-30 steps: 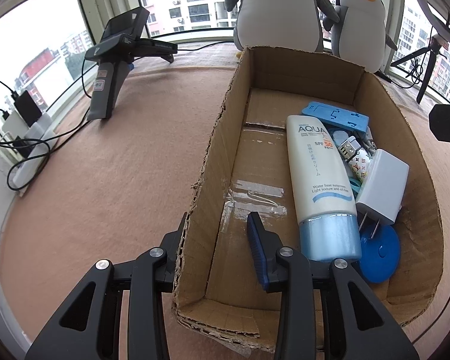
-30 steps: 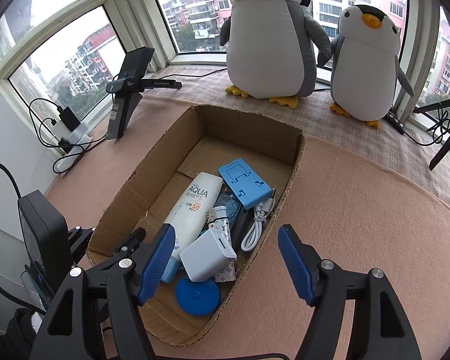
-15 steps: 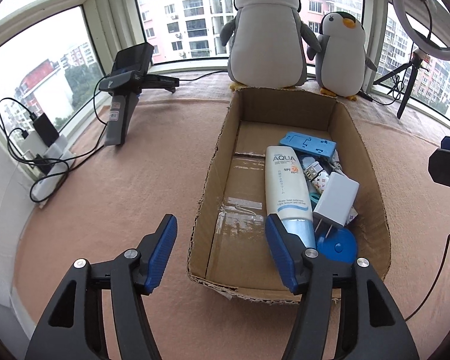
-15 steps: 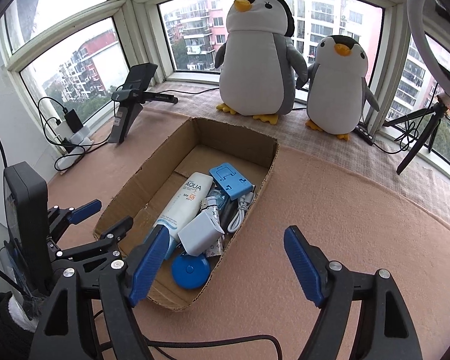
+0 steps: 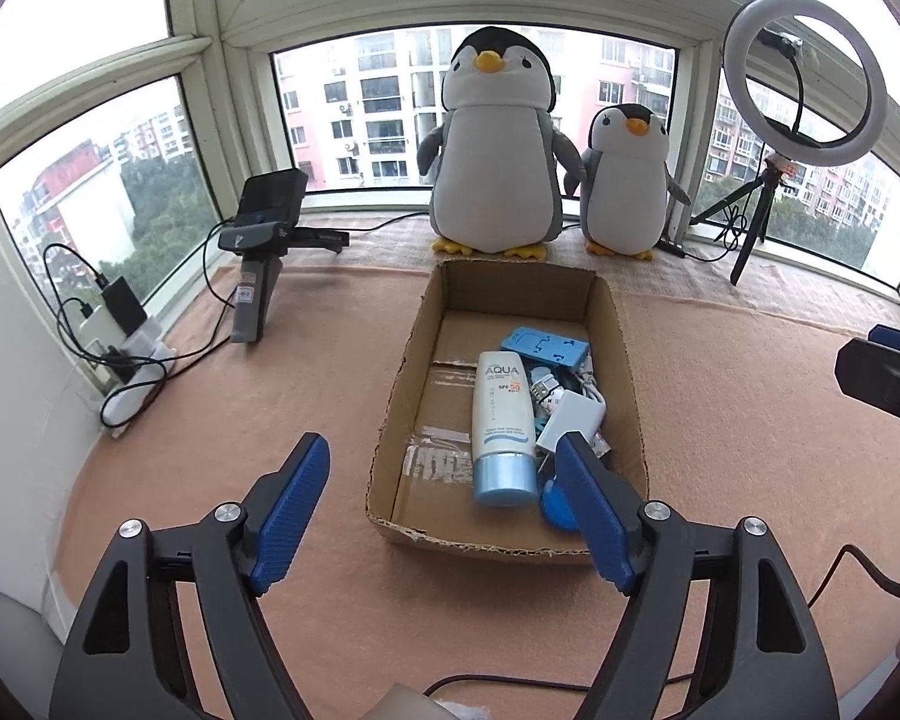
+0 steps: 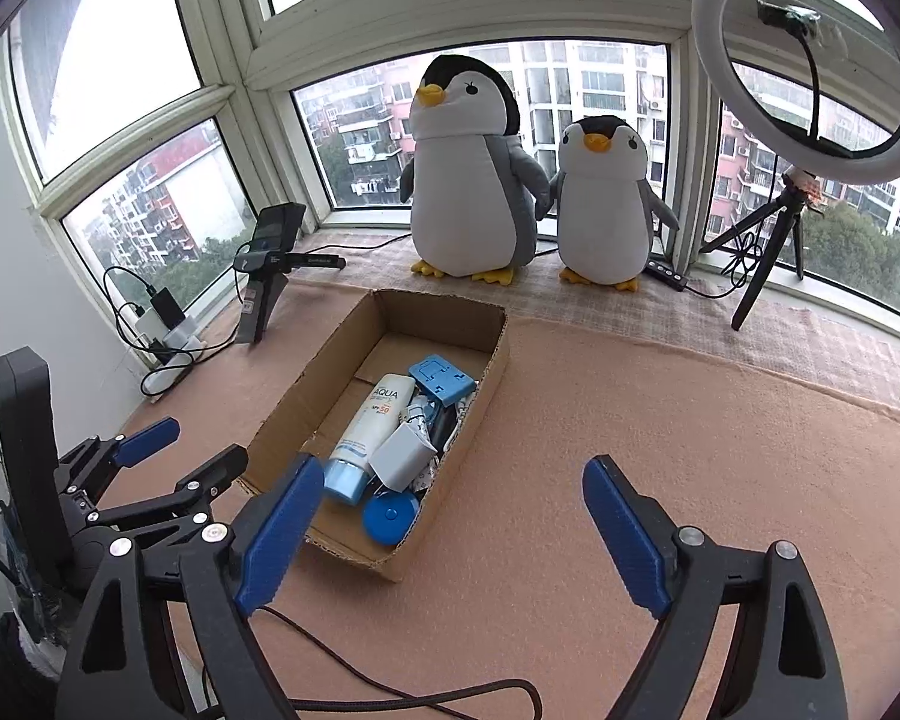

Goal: Organize rigid objects

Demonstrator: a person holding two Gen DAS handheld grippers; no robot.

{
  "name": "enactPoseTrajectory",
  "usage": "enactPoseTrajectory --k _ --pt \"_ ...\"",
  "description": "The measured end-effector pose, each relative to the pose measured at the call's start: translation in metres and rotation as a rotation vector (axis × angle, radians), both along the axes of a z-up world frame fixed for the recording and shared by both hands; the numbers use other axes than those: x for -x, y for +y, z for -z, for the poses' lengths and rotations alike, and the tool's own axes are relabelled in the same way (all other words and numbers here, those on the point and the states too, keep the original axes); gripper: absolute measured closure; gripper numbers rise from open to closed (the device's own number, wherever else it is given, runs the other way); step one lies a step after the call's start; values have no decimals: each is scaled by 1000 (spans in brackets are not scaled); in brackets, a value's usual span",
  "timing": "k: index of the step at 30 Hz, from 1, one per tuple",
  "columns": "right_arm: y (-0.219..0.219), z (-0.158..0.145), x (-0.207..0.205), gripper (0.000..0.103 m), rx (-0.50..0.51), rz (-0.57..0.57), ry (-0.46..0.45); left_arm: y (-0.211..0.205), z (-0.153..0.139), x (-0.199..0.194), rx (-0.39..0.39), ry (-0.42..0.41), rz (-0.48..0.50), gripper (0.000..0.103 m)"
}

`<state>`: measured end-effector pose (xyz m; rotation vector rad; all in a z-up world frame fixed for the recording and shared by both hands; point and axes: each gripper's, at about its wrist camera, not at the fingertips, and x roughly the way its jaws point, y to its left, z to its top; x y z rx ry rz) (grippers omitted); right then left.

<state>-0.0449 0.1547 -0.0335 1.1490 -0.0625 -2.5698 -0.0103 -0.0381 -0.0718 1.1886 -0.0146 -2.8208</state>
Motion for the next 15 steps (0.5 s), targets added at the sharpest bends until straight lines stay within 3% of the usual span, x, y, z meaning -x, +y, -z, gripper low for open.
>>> enactPoseTrajectory --k 6,15 --pt "7 -9 -24 10 -16 44 52 9 -16 -11 2 28 25 23" --pt "10 -4 -42 10 -18 82 71 14 -15 -17 -2 10 30 23"
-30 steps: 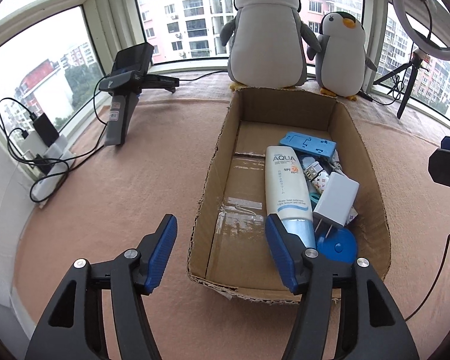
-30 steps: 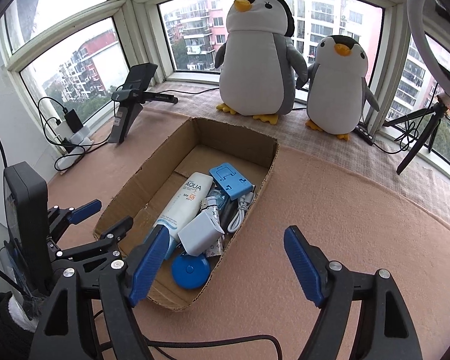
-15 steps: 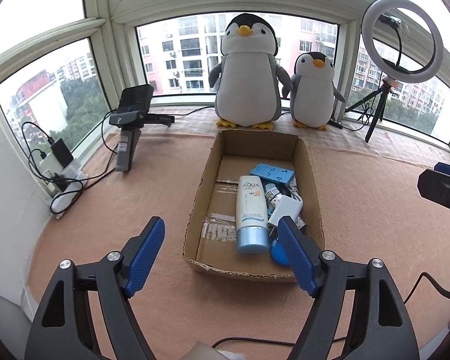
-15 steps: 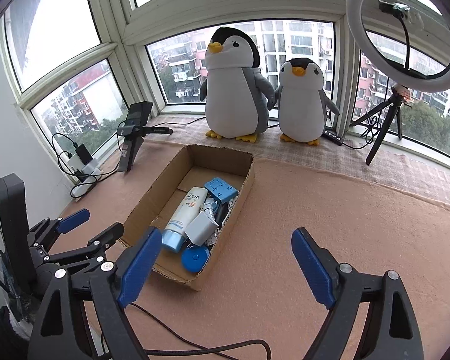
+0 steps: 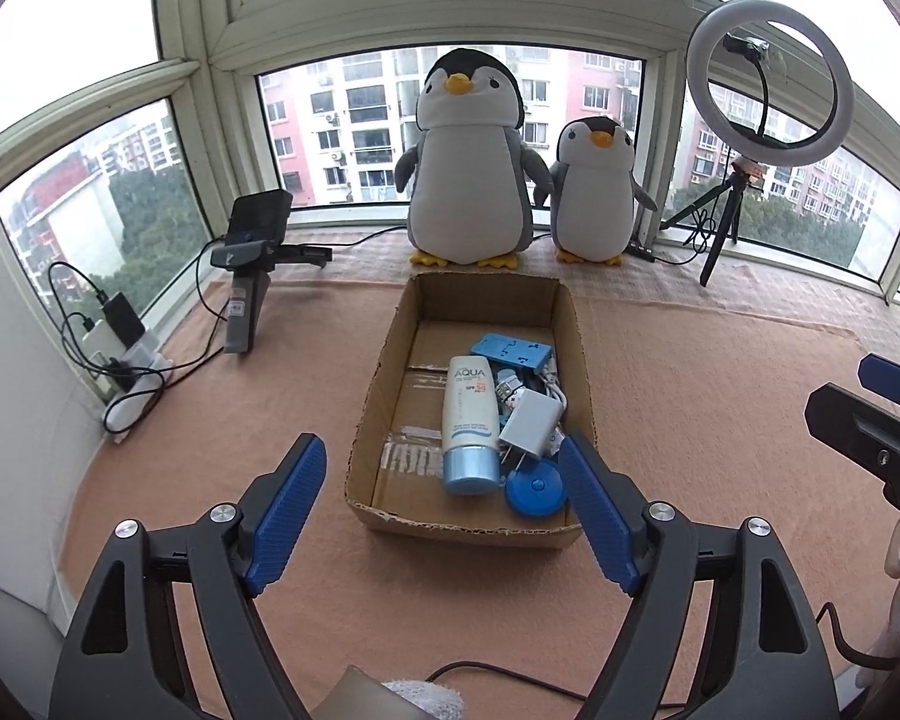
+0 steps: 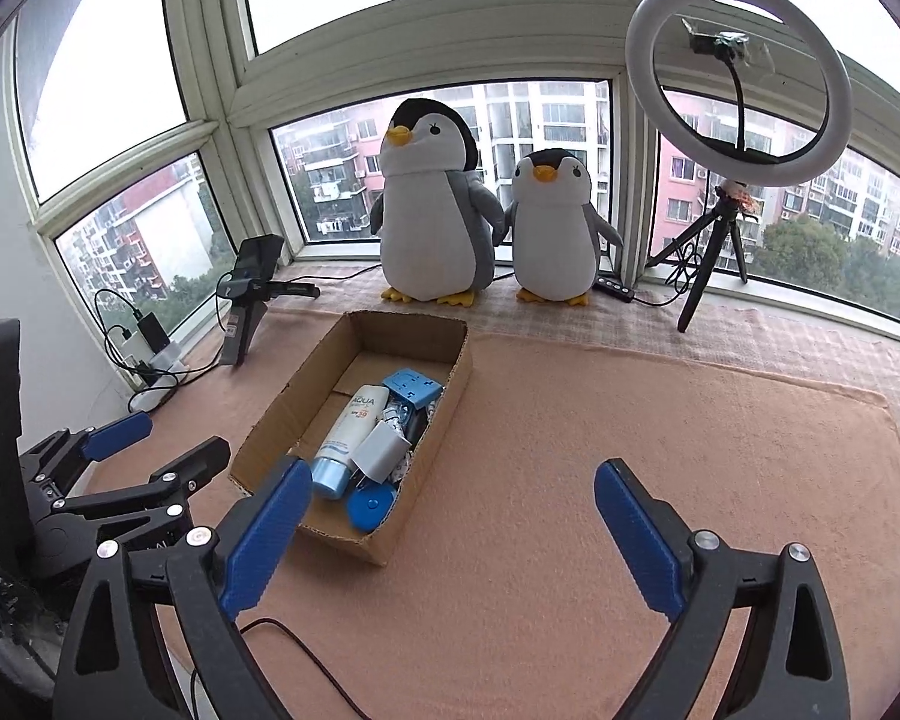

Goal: Organize rigid objects

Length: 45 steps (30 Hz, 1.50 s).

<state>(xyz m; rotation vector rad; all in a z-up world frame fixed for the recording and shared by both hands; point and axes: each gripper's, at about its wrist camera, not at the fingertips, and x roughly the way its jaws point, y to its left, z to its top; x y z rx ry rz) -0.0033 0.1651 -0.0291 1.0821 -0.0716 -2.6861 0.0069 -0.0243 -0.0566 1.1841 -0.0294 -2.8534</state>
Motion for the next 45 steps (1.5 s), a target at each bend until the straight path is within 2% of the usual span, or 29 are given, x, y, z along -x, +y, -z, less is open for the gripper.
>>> enactPoseTrajectory --k 45 --pt "3 8 6 10 -2 8 -31 0 1 2 -7 -10 1 23"
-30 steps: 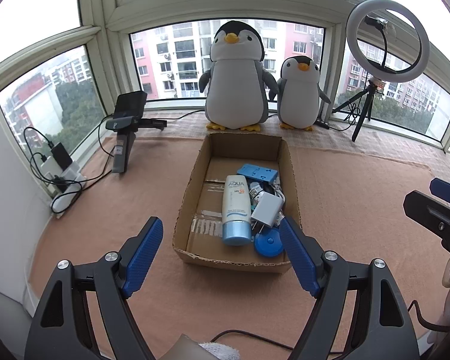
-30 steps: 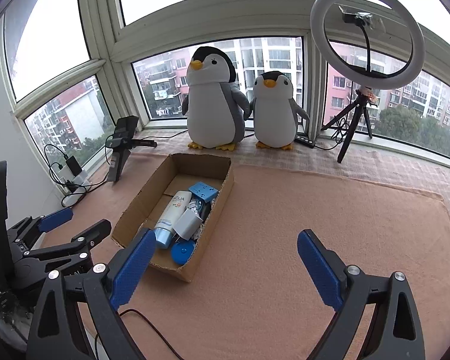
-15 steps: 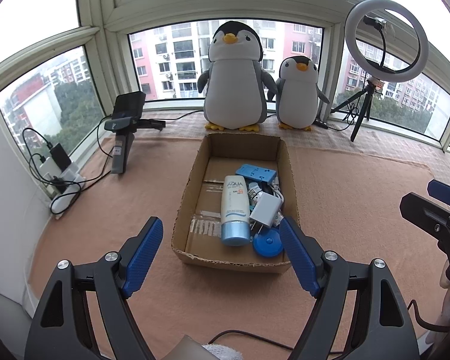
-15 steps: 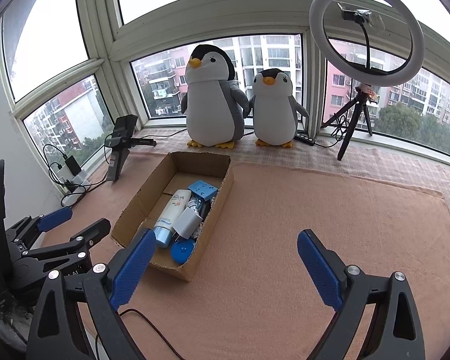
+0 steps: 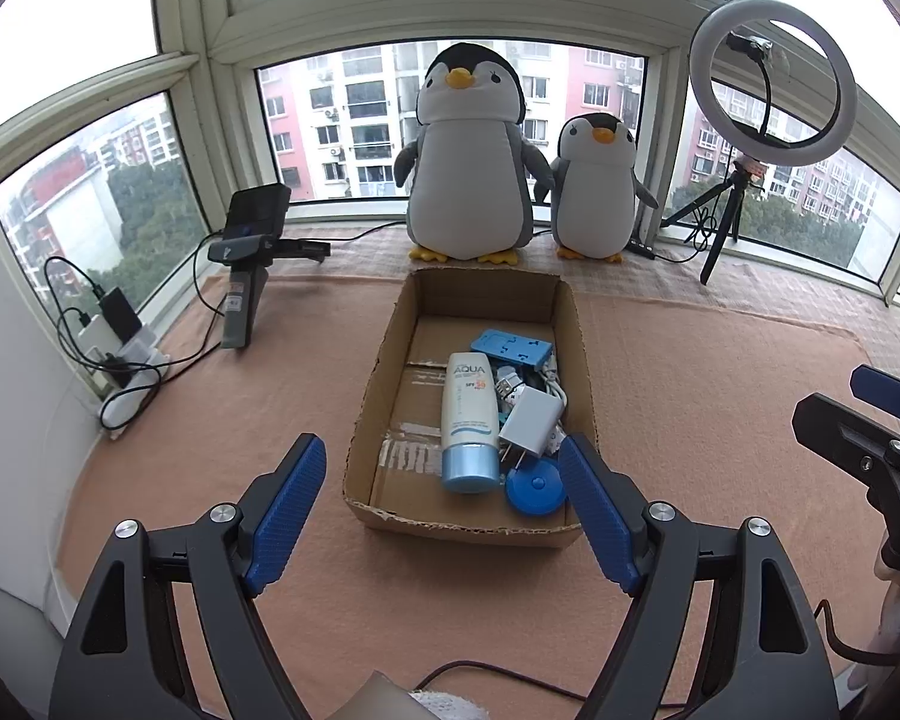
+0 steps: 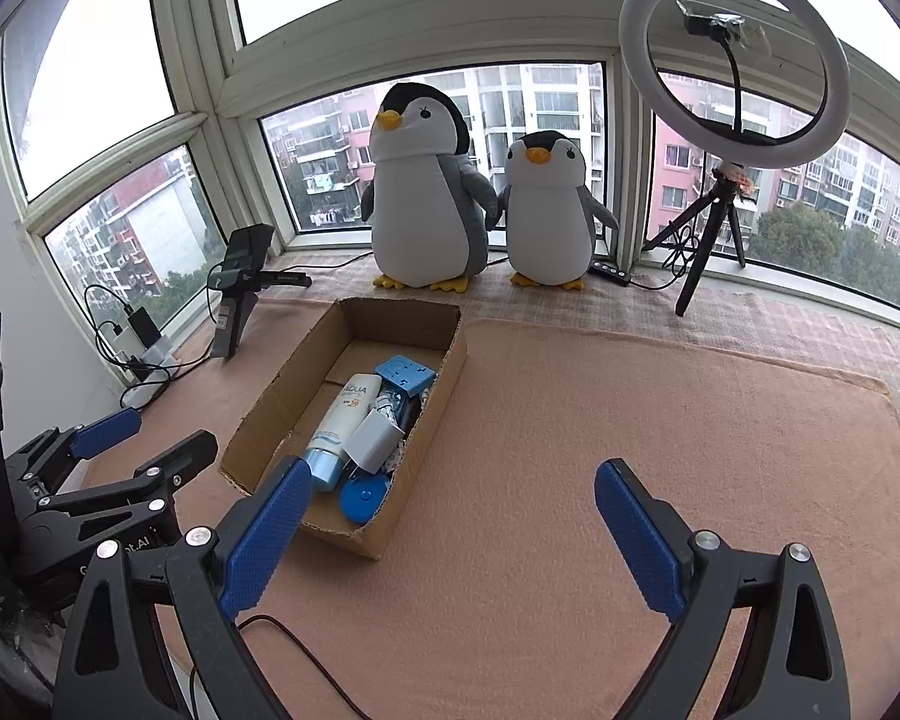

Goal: Organize rigid objects

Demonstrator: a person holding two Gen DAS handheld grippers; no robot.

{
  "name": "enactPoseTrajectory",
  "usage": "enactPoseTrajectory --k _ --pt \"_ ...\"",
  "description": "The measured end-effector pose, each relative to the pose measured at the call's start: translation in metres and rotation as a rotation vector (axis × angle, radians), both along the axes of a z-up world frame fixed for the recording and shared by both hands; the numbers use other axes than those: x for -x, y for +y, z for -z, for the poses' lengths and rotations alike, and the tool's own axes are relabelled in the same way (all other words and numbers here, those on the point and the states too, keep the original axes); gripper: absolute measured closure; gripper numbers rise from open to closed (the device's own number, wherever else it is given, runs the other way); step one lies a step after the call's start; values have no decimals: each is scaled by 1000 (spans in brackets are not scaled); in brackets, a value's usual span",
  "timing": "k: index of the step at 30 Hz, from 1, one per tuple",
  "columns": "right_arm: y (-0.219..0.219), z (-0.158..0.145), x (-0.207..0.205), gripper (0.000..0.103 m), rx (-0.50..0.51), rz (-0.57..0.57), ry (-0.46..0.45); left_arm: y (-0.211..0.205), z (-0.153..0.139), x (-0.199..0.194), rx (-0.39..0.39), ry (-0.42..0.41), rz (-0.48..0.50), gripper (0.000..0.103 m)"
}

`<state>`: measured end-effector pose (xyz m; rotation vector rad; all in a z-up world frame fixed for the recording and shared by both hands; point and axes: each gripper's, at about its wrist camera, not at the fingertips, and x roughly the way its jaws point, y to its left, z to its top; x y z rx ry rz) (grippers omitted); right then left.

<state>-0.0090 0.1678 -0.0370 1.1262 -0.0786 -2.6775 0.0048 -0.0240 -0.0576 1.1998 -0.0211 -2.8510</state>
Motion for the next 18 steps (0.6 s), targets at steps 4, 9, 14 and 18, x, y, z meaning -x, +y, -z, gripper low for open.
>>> enactPoseTrajectory --k 4,9,14,18 --pt "0 0 0 10 -2 0 0 0 0 0 0 0 1 23" --pt "0 2 2 10 -3 0 -8 0 0 0 -1 0 1 23" --pt "0 3 3 10 -5 -1 -13 2 0 1 0 4 5 23" --pt "1 4 3 10 -5 -1 -14 3 1 3 1 -3 4 23"
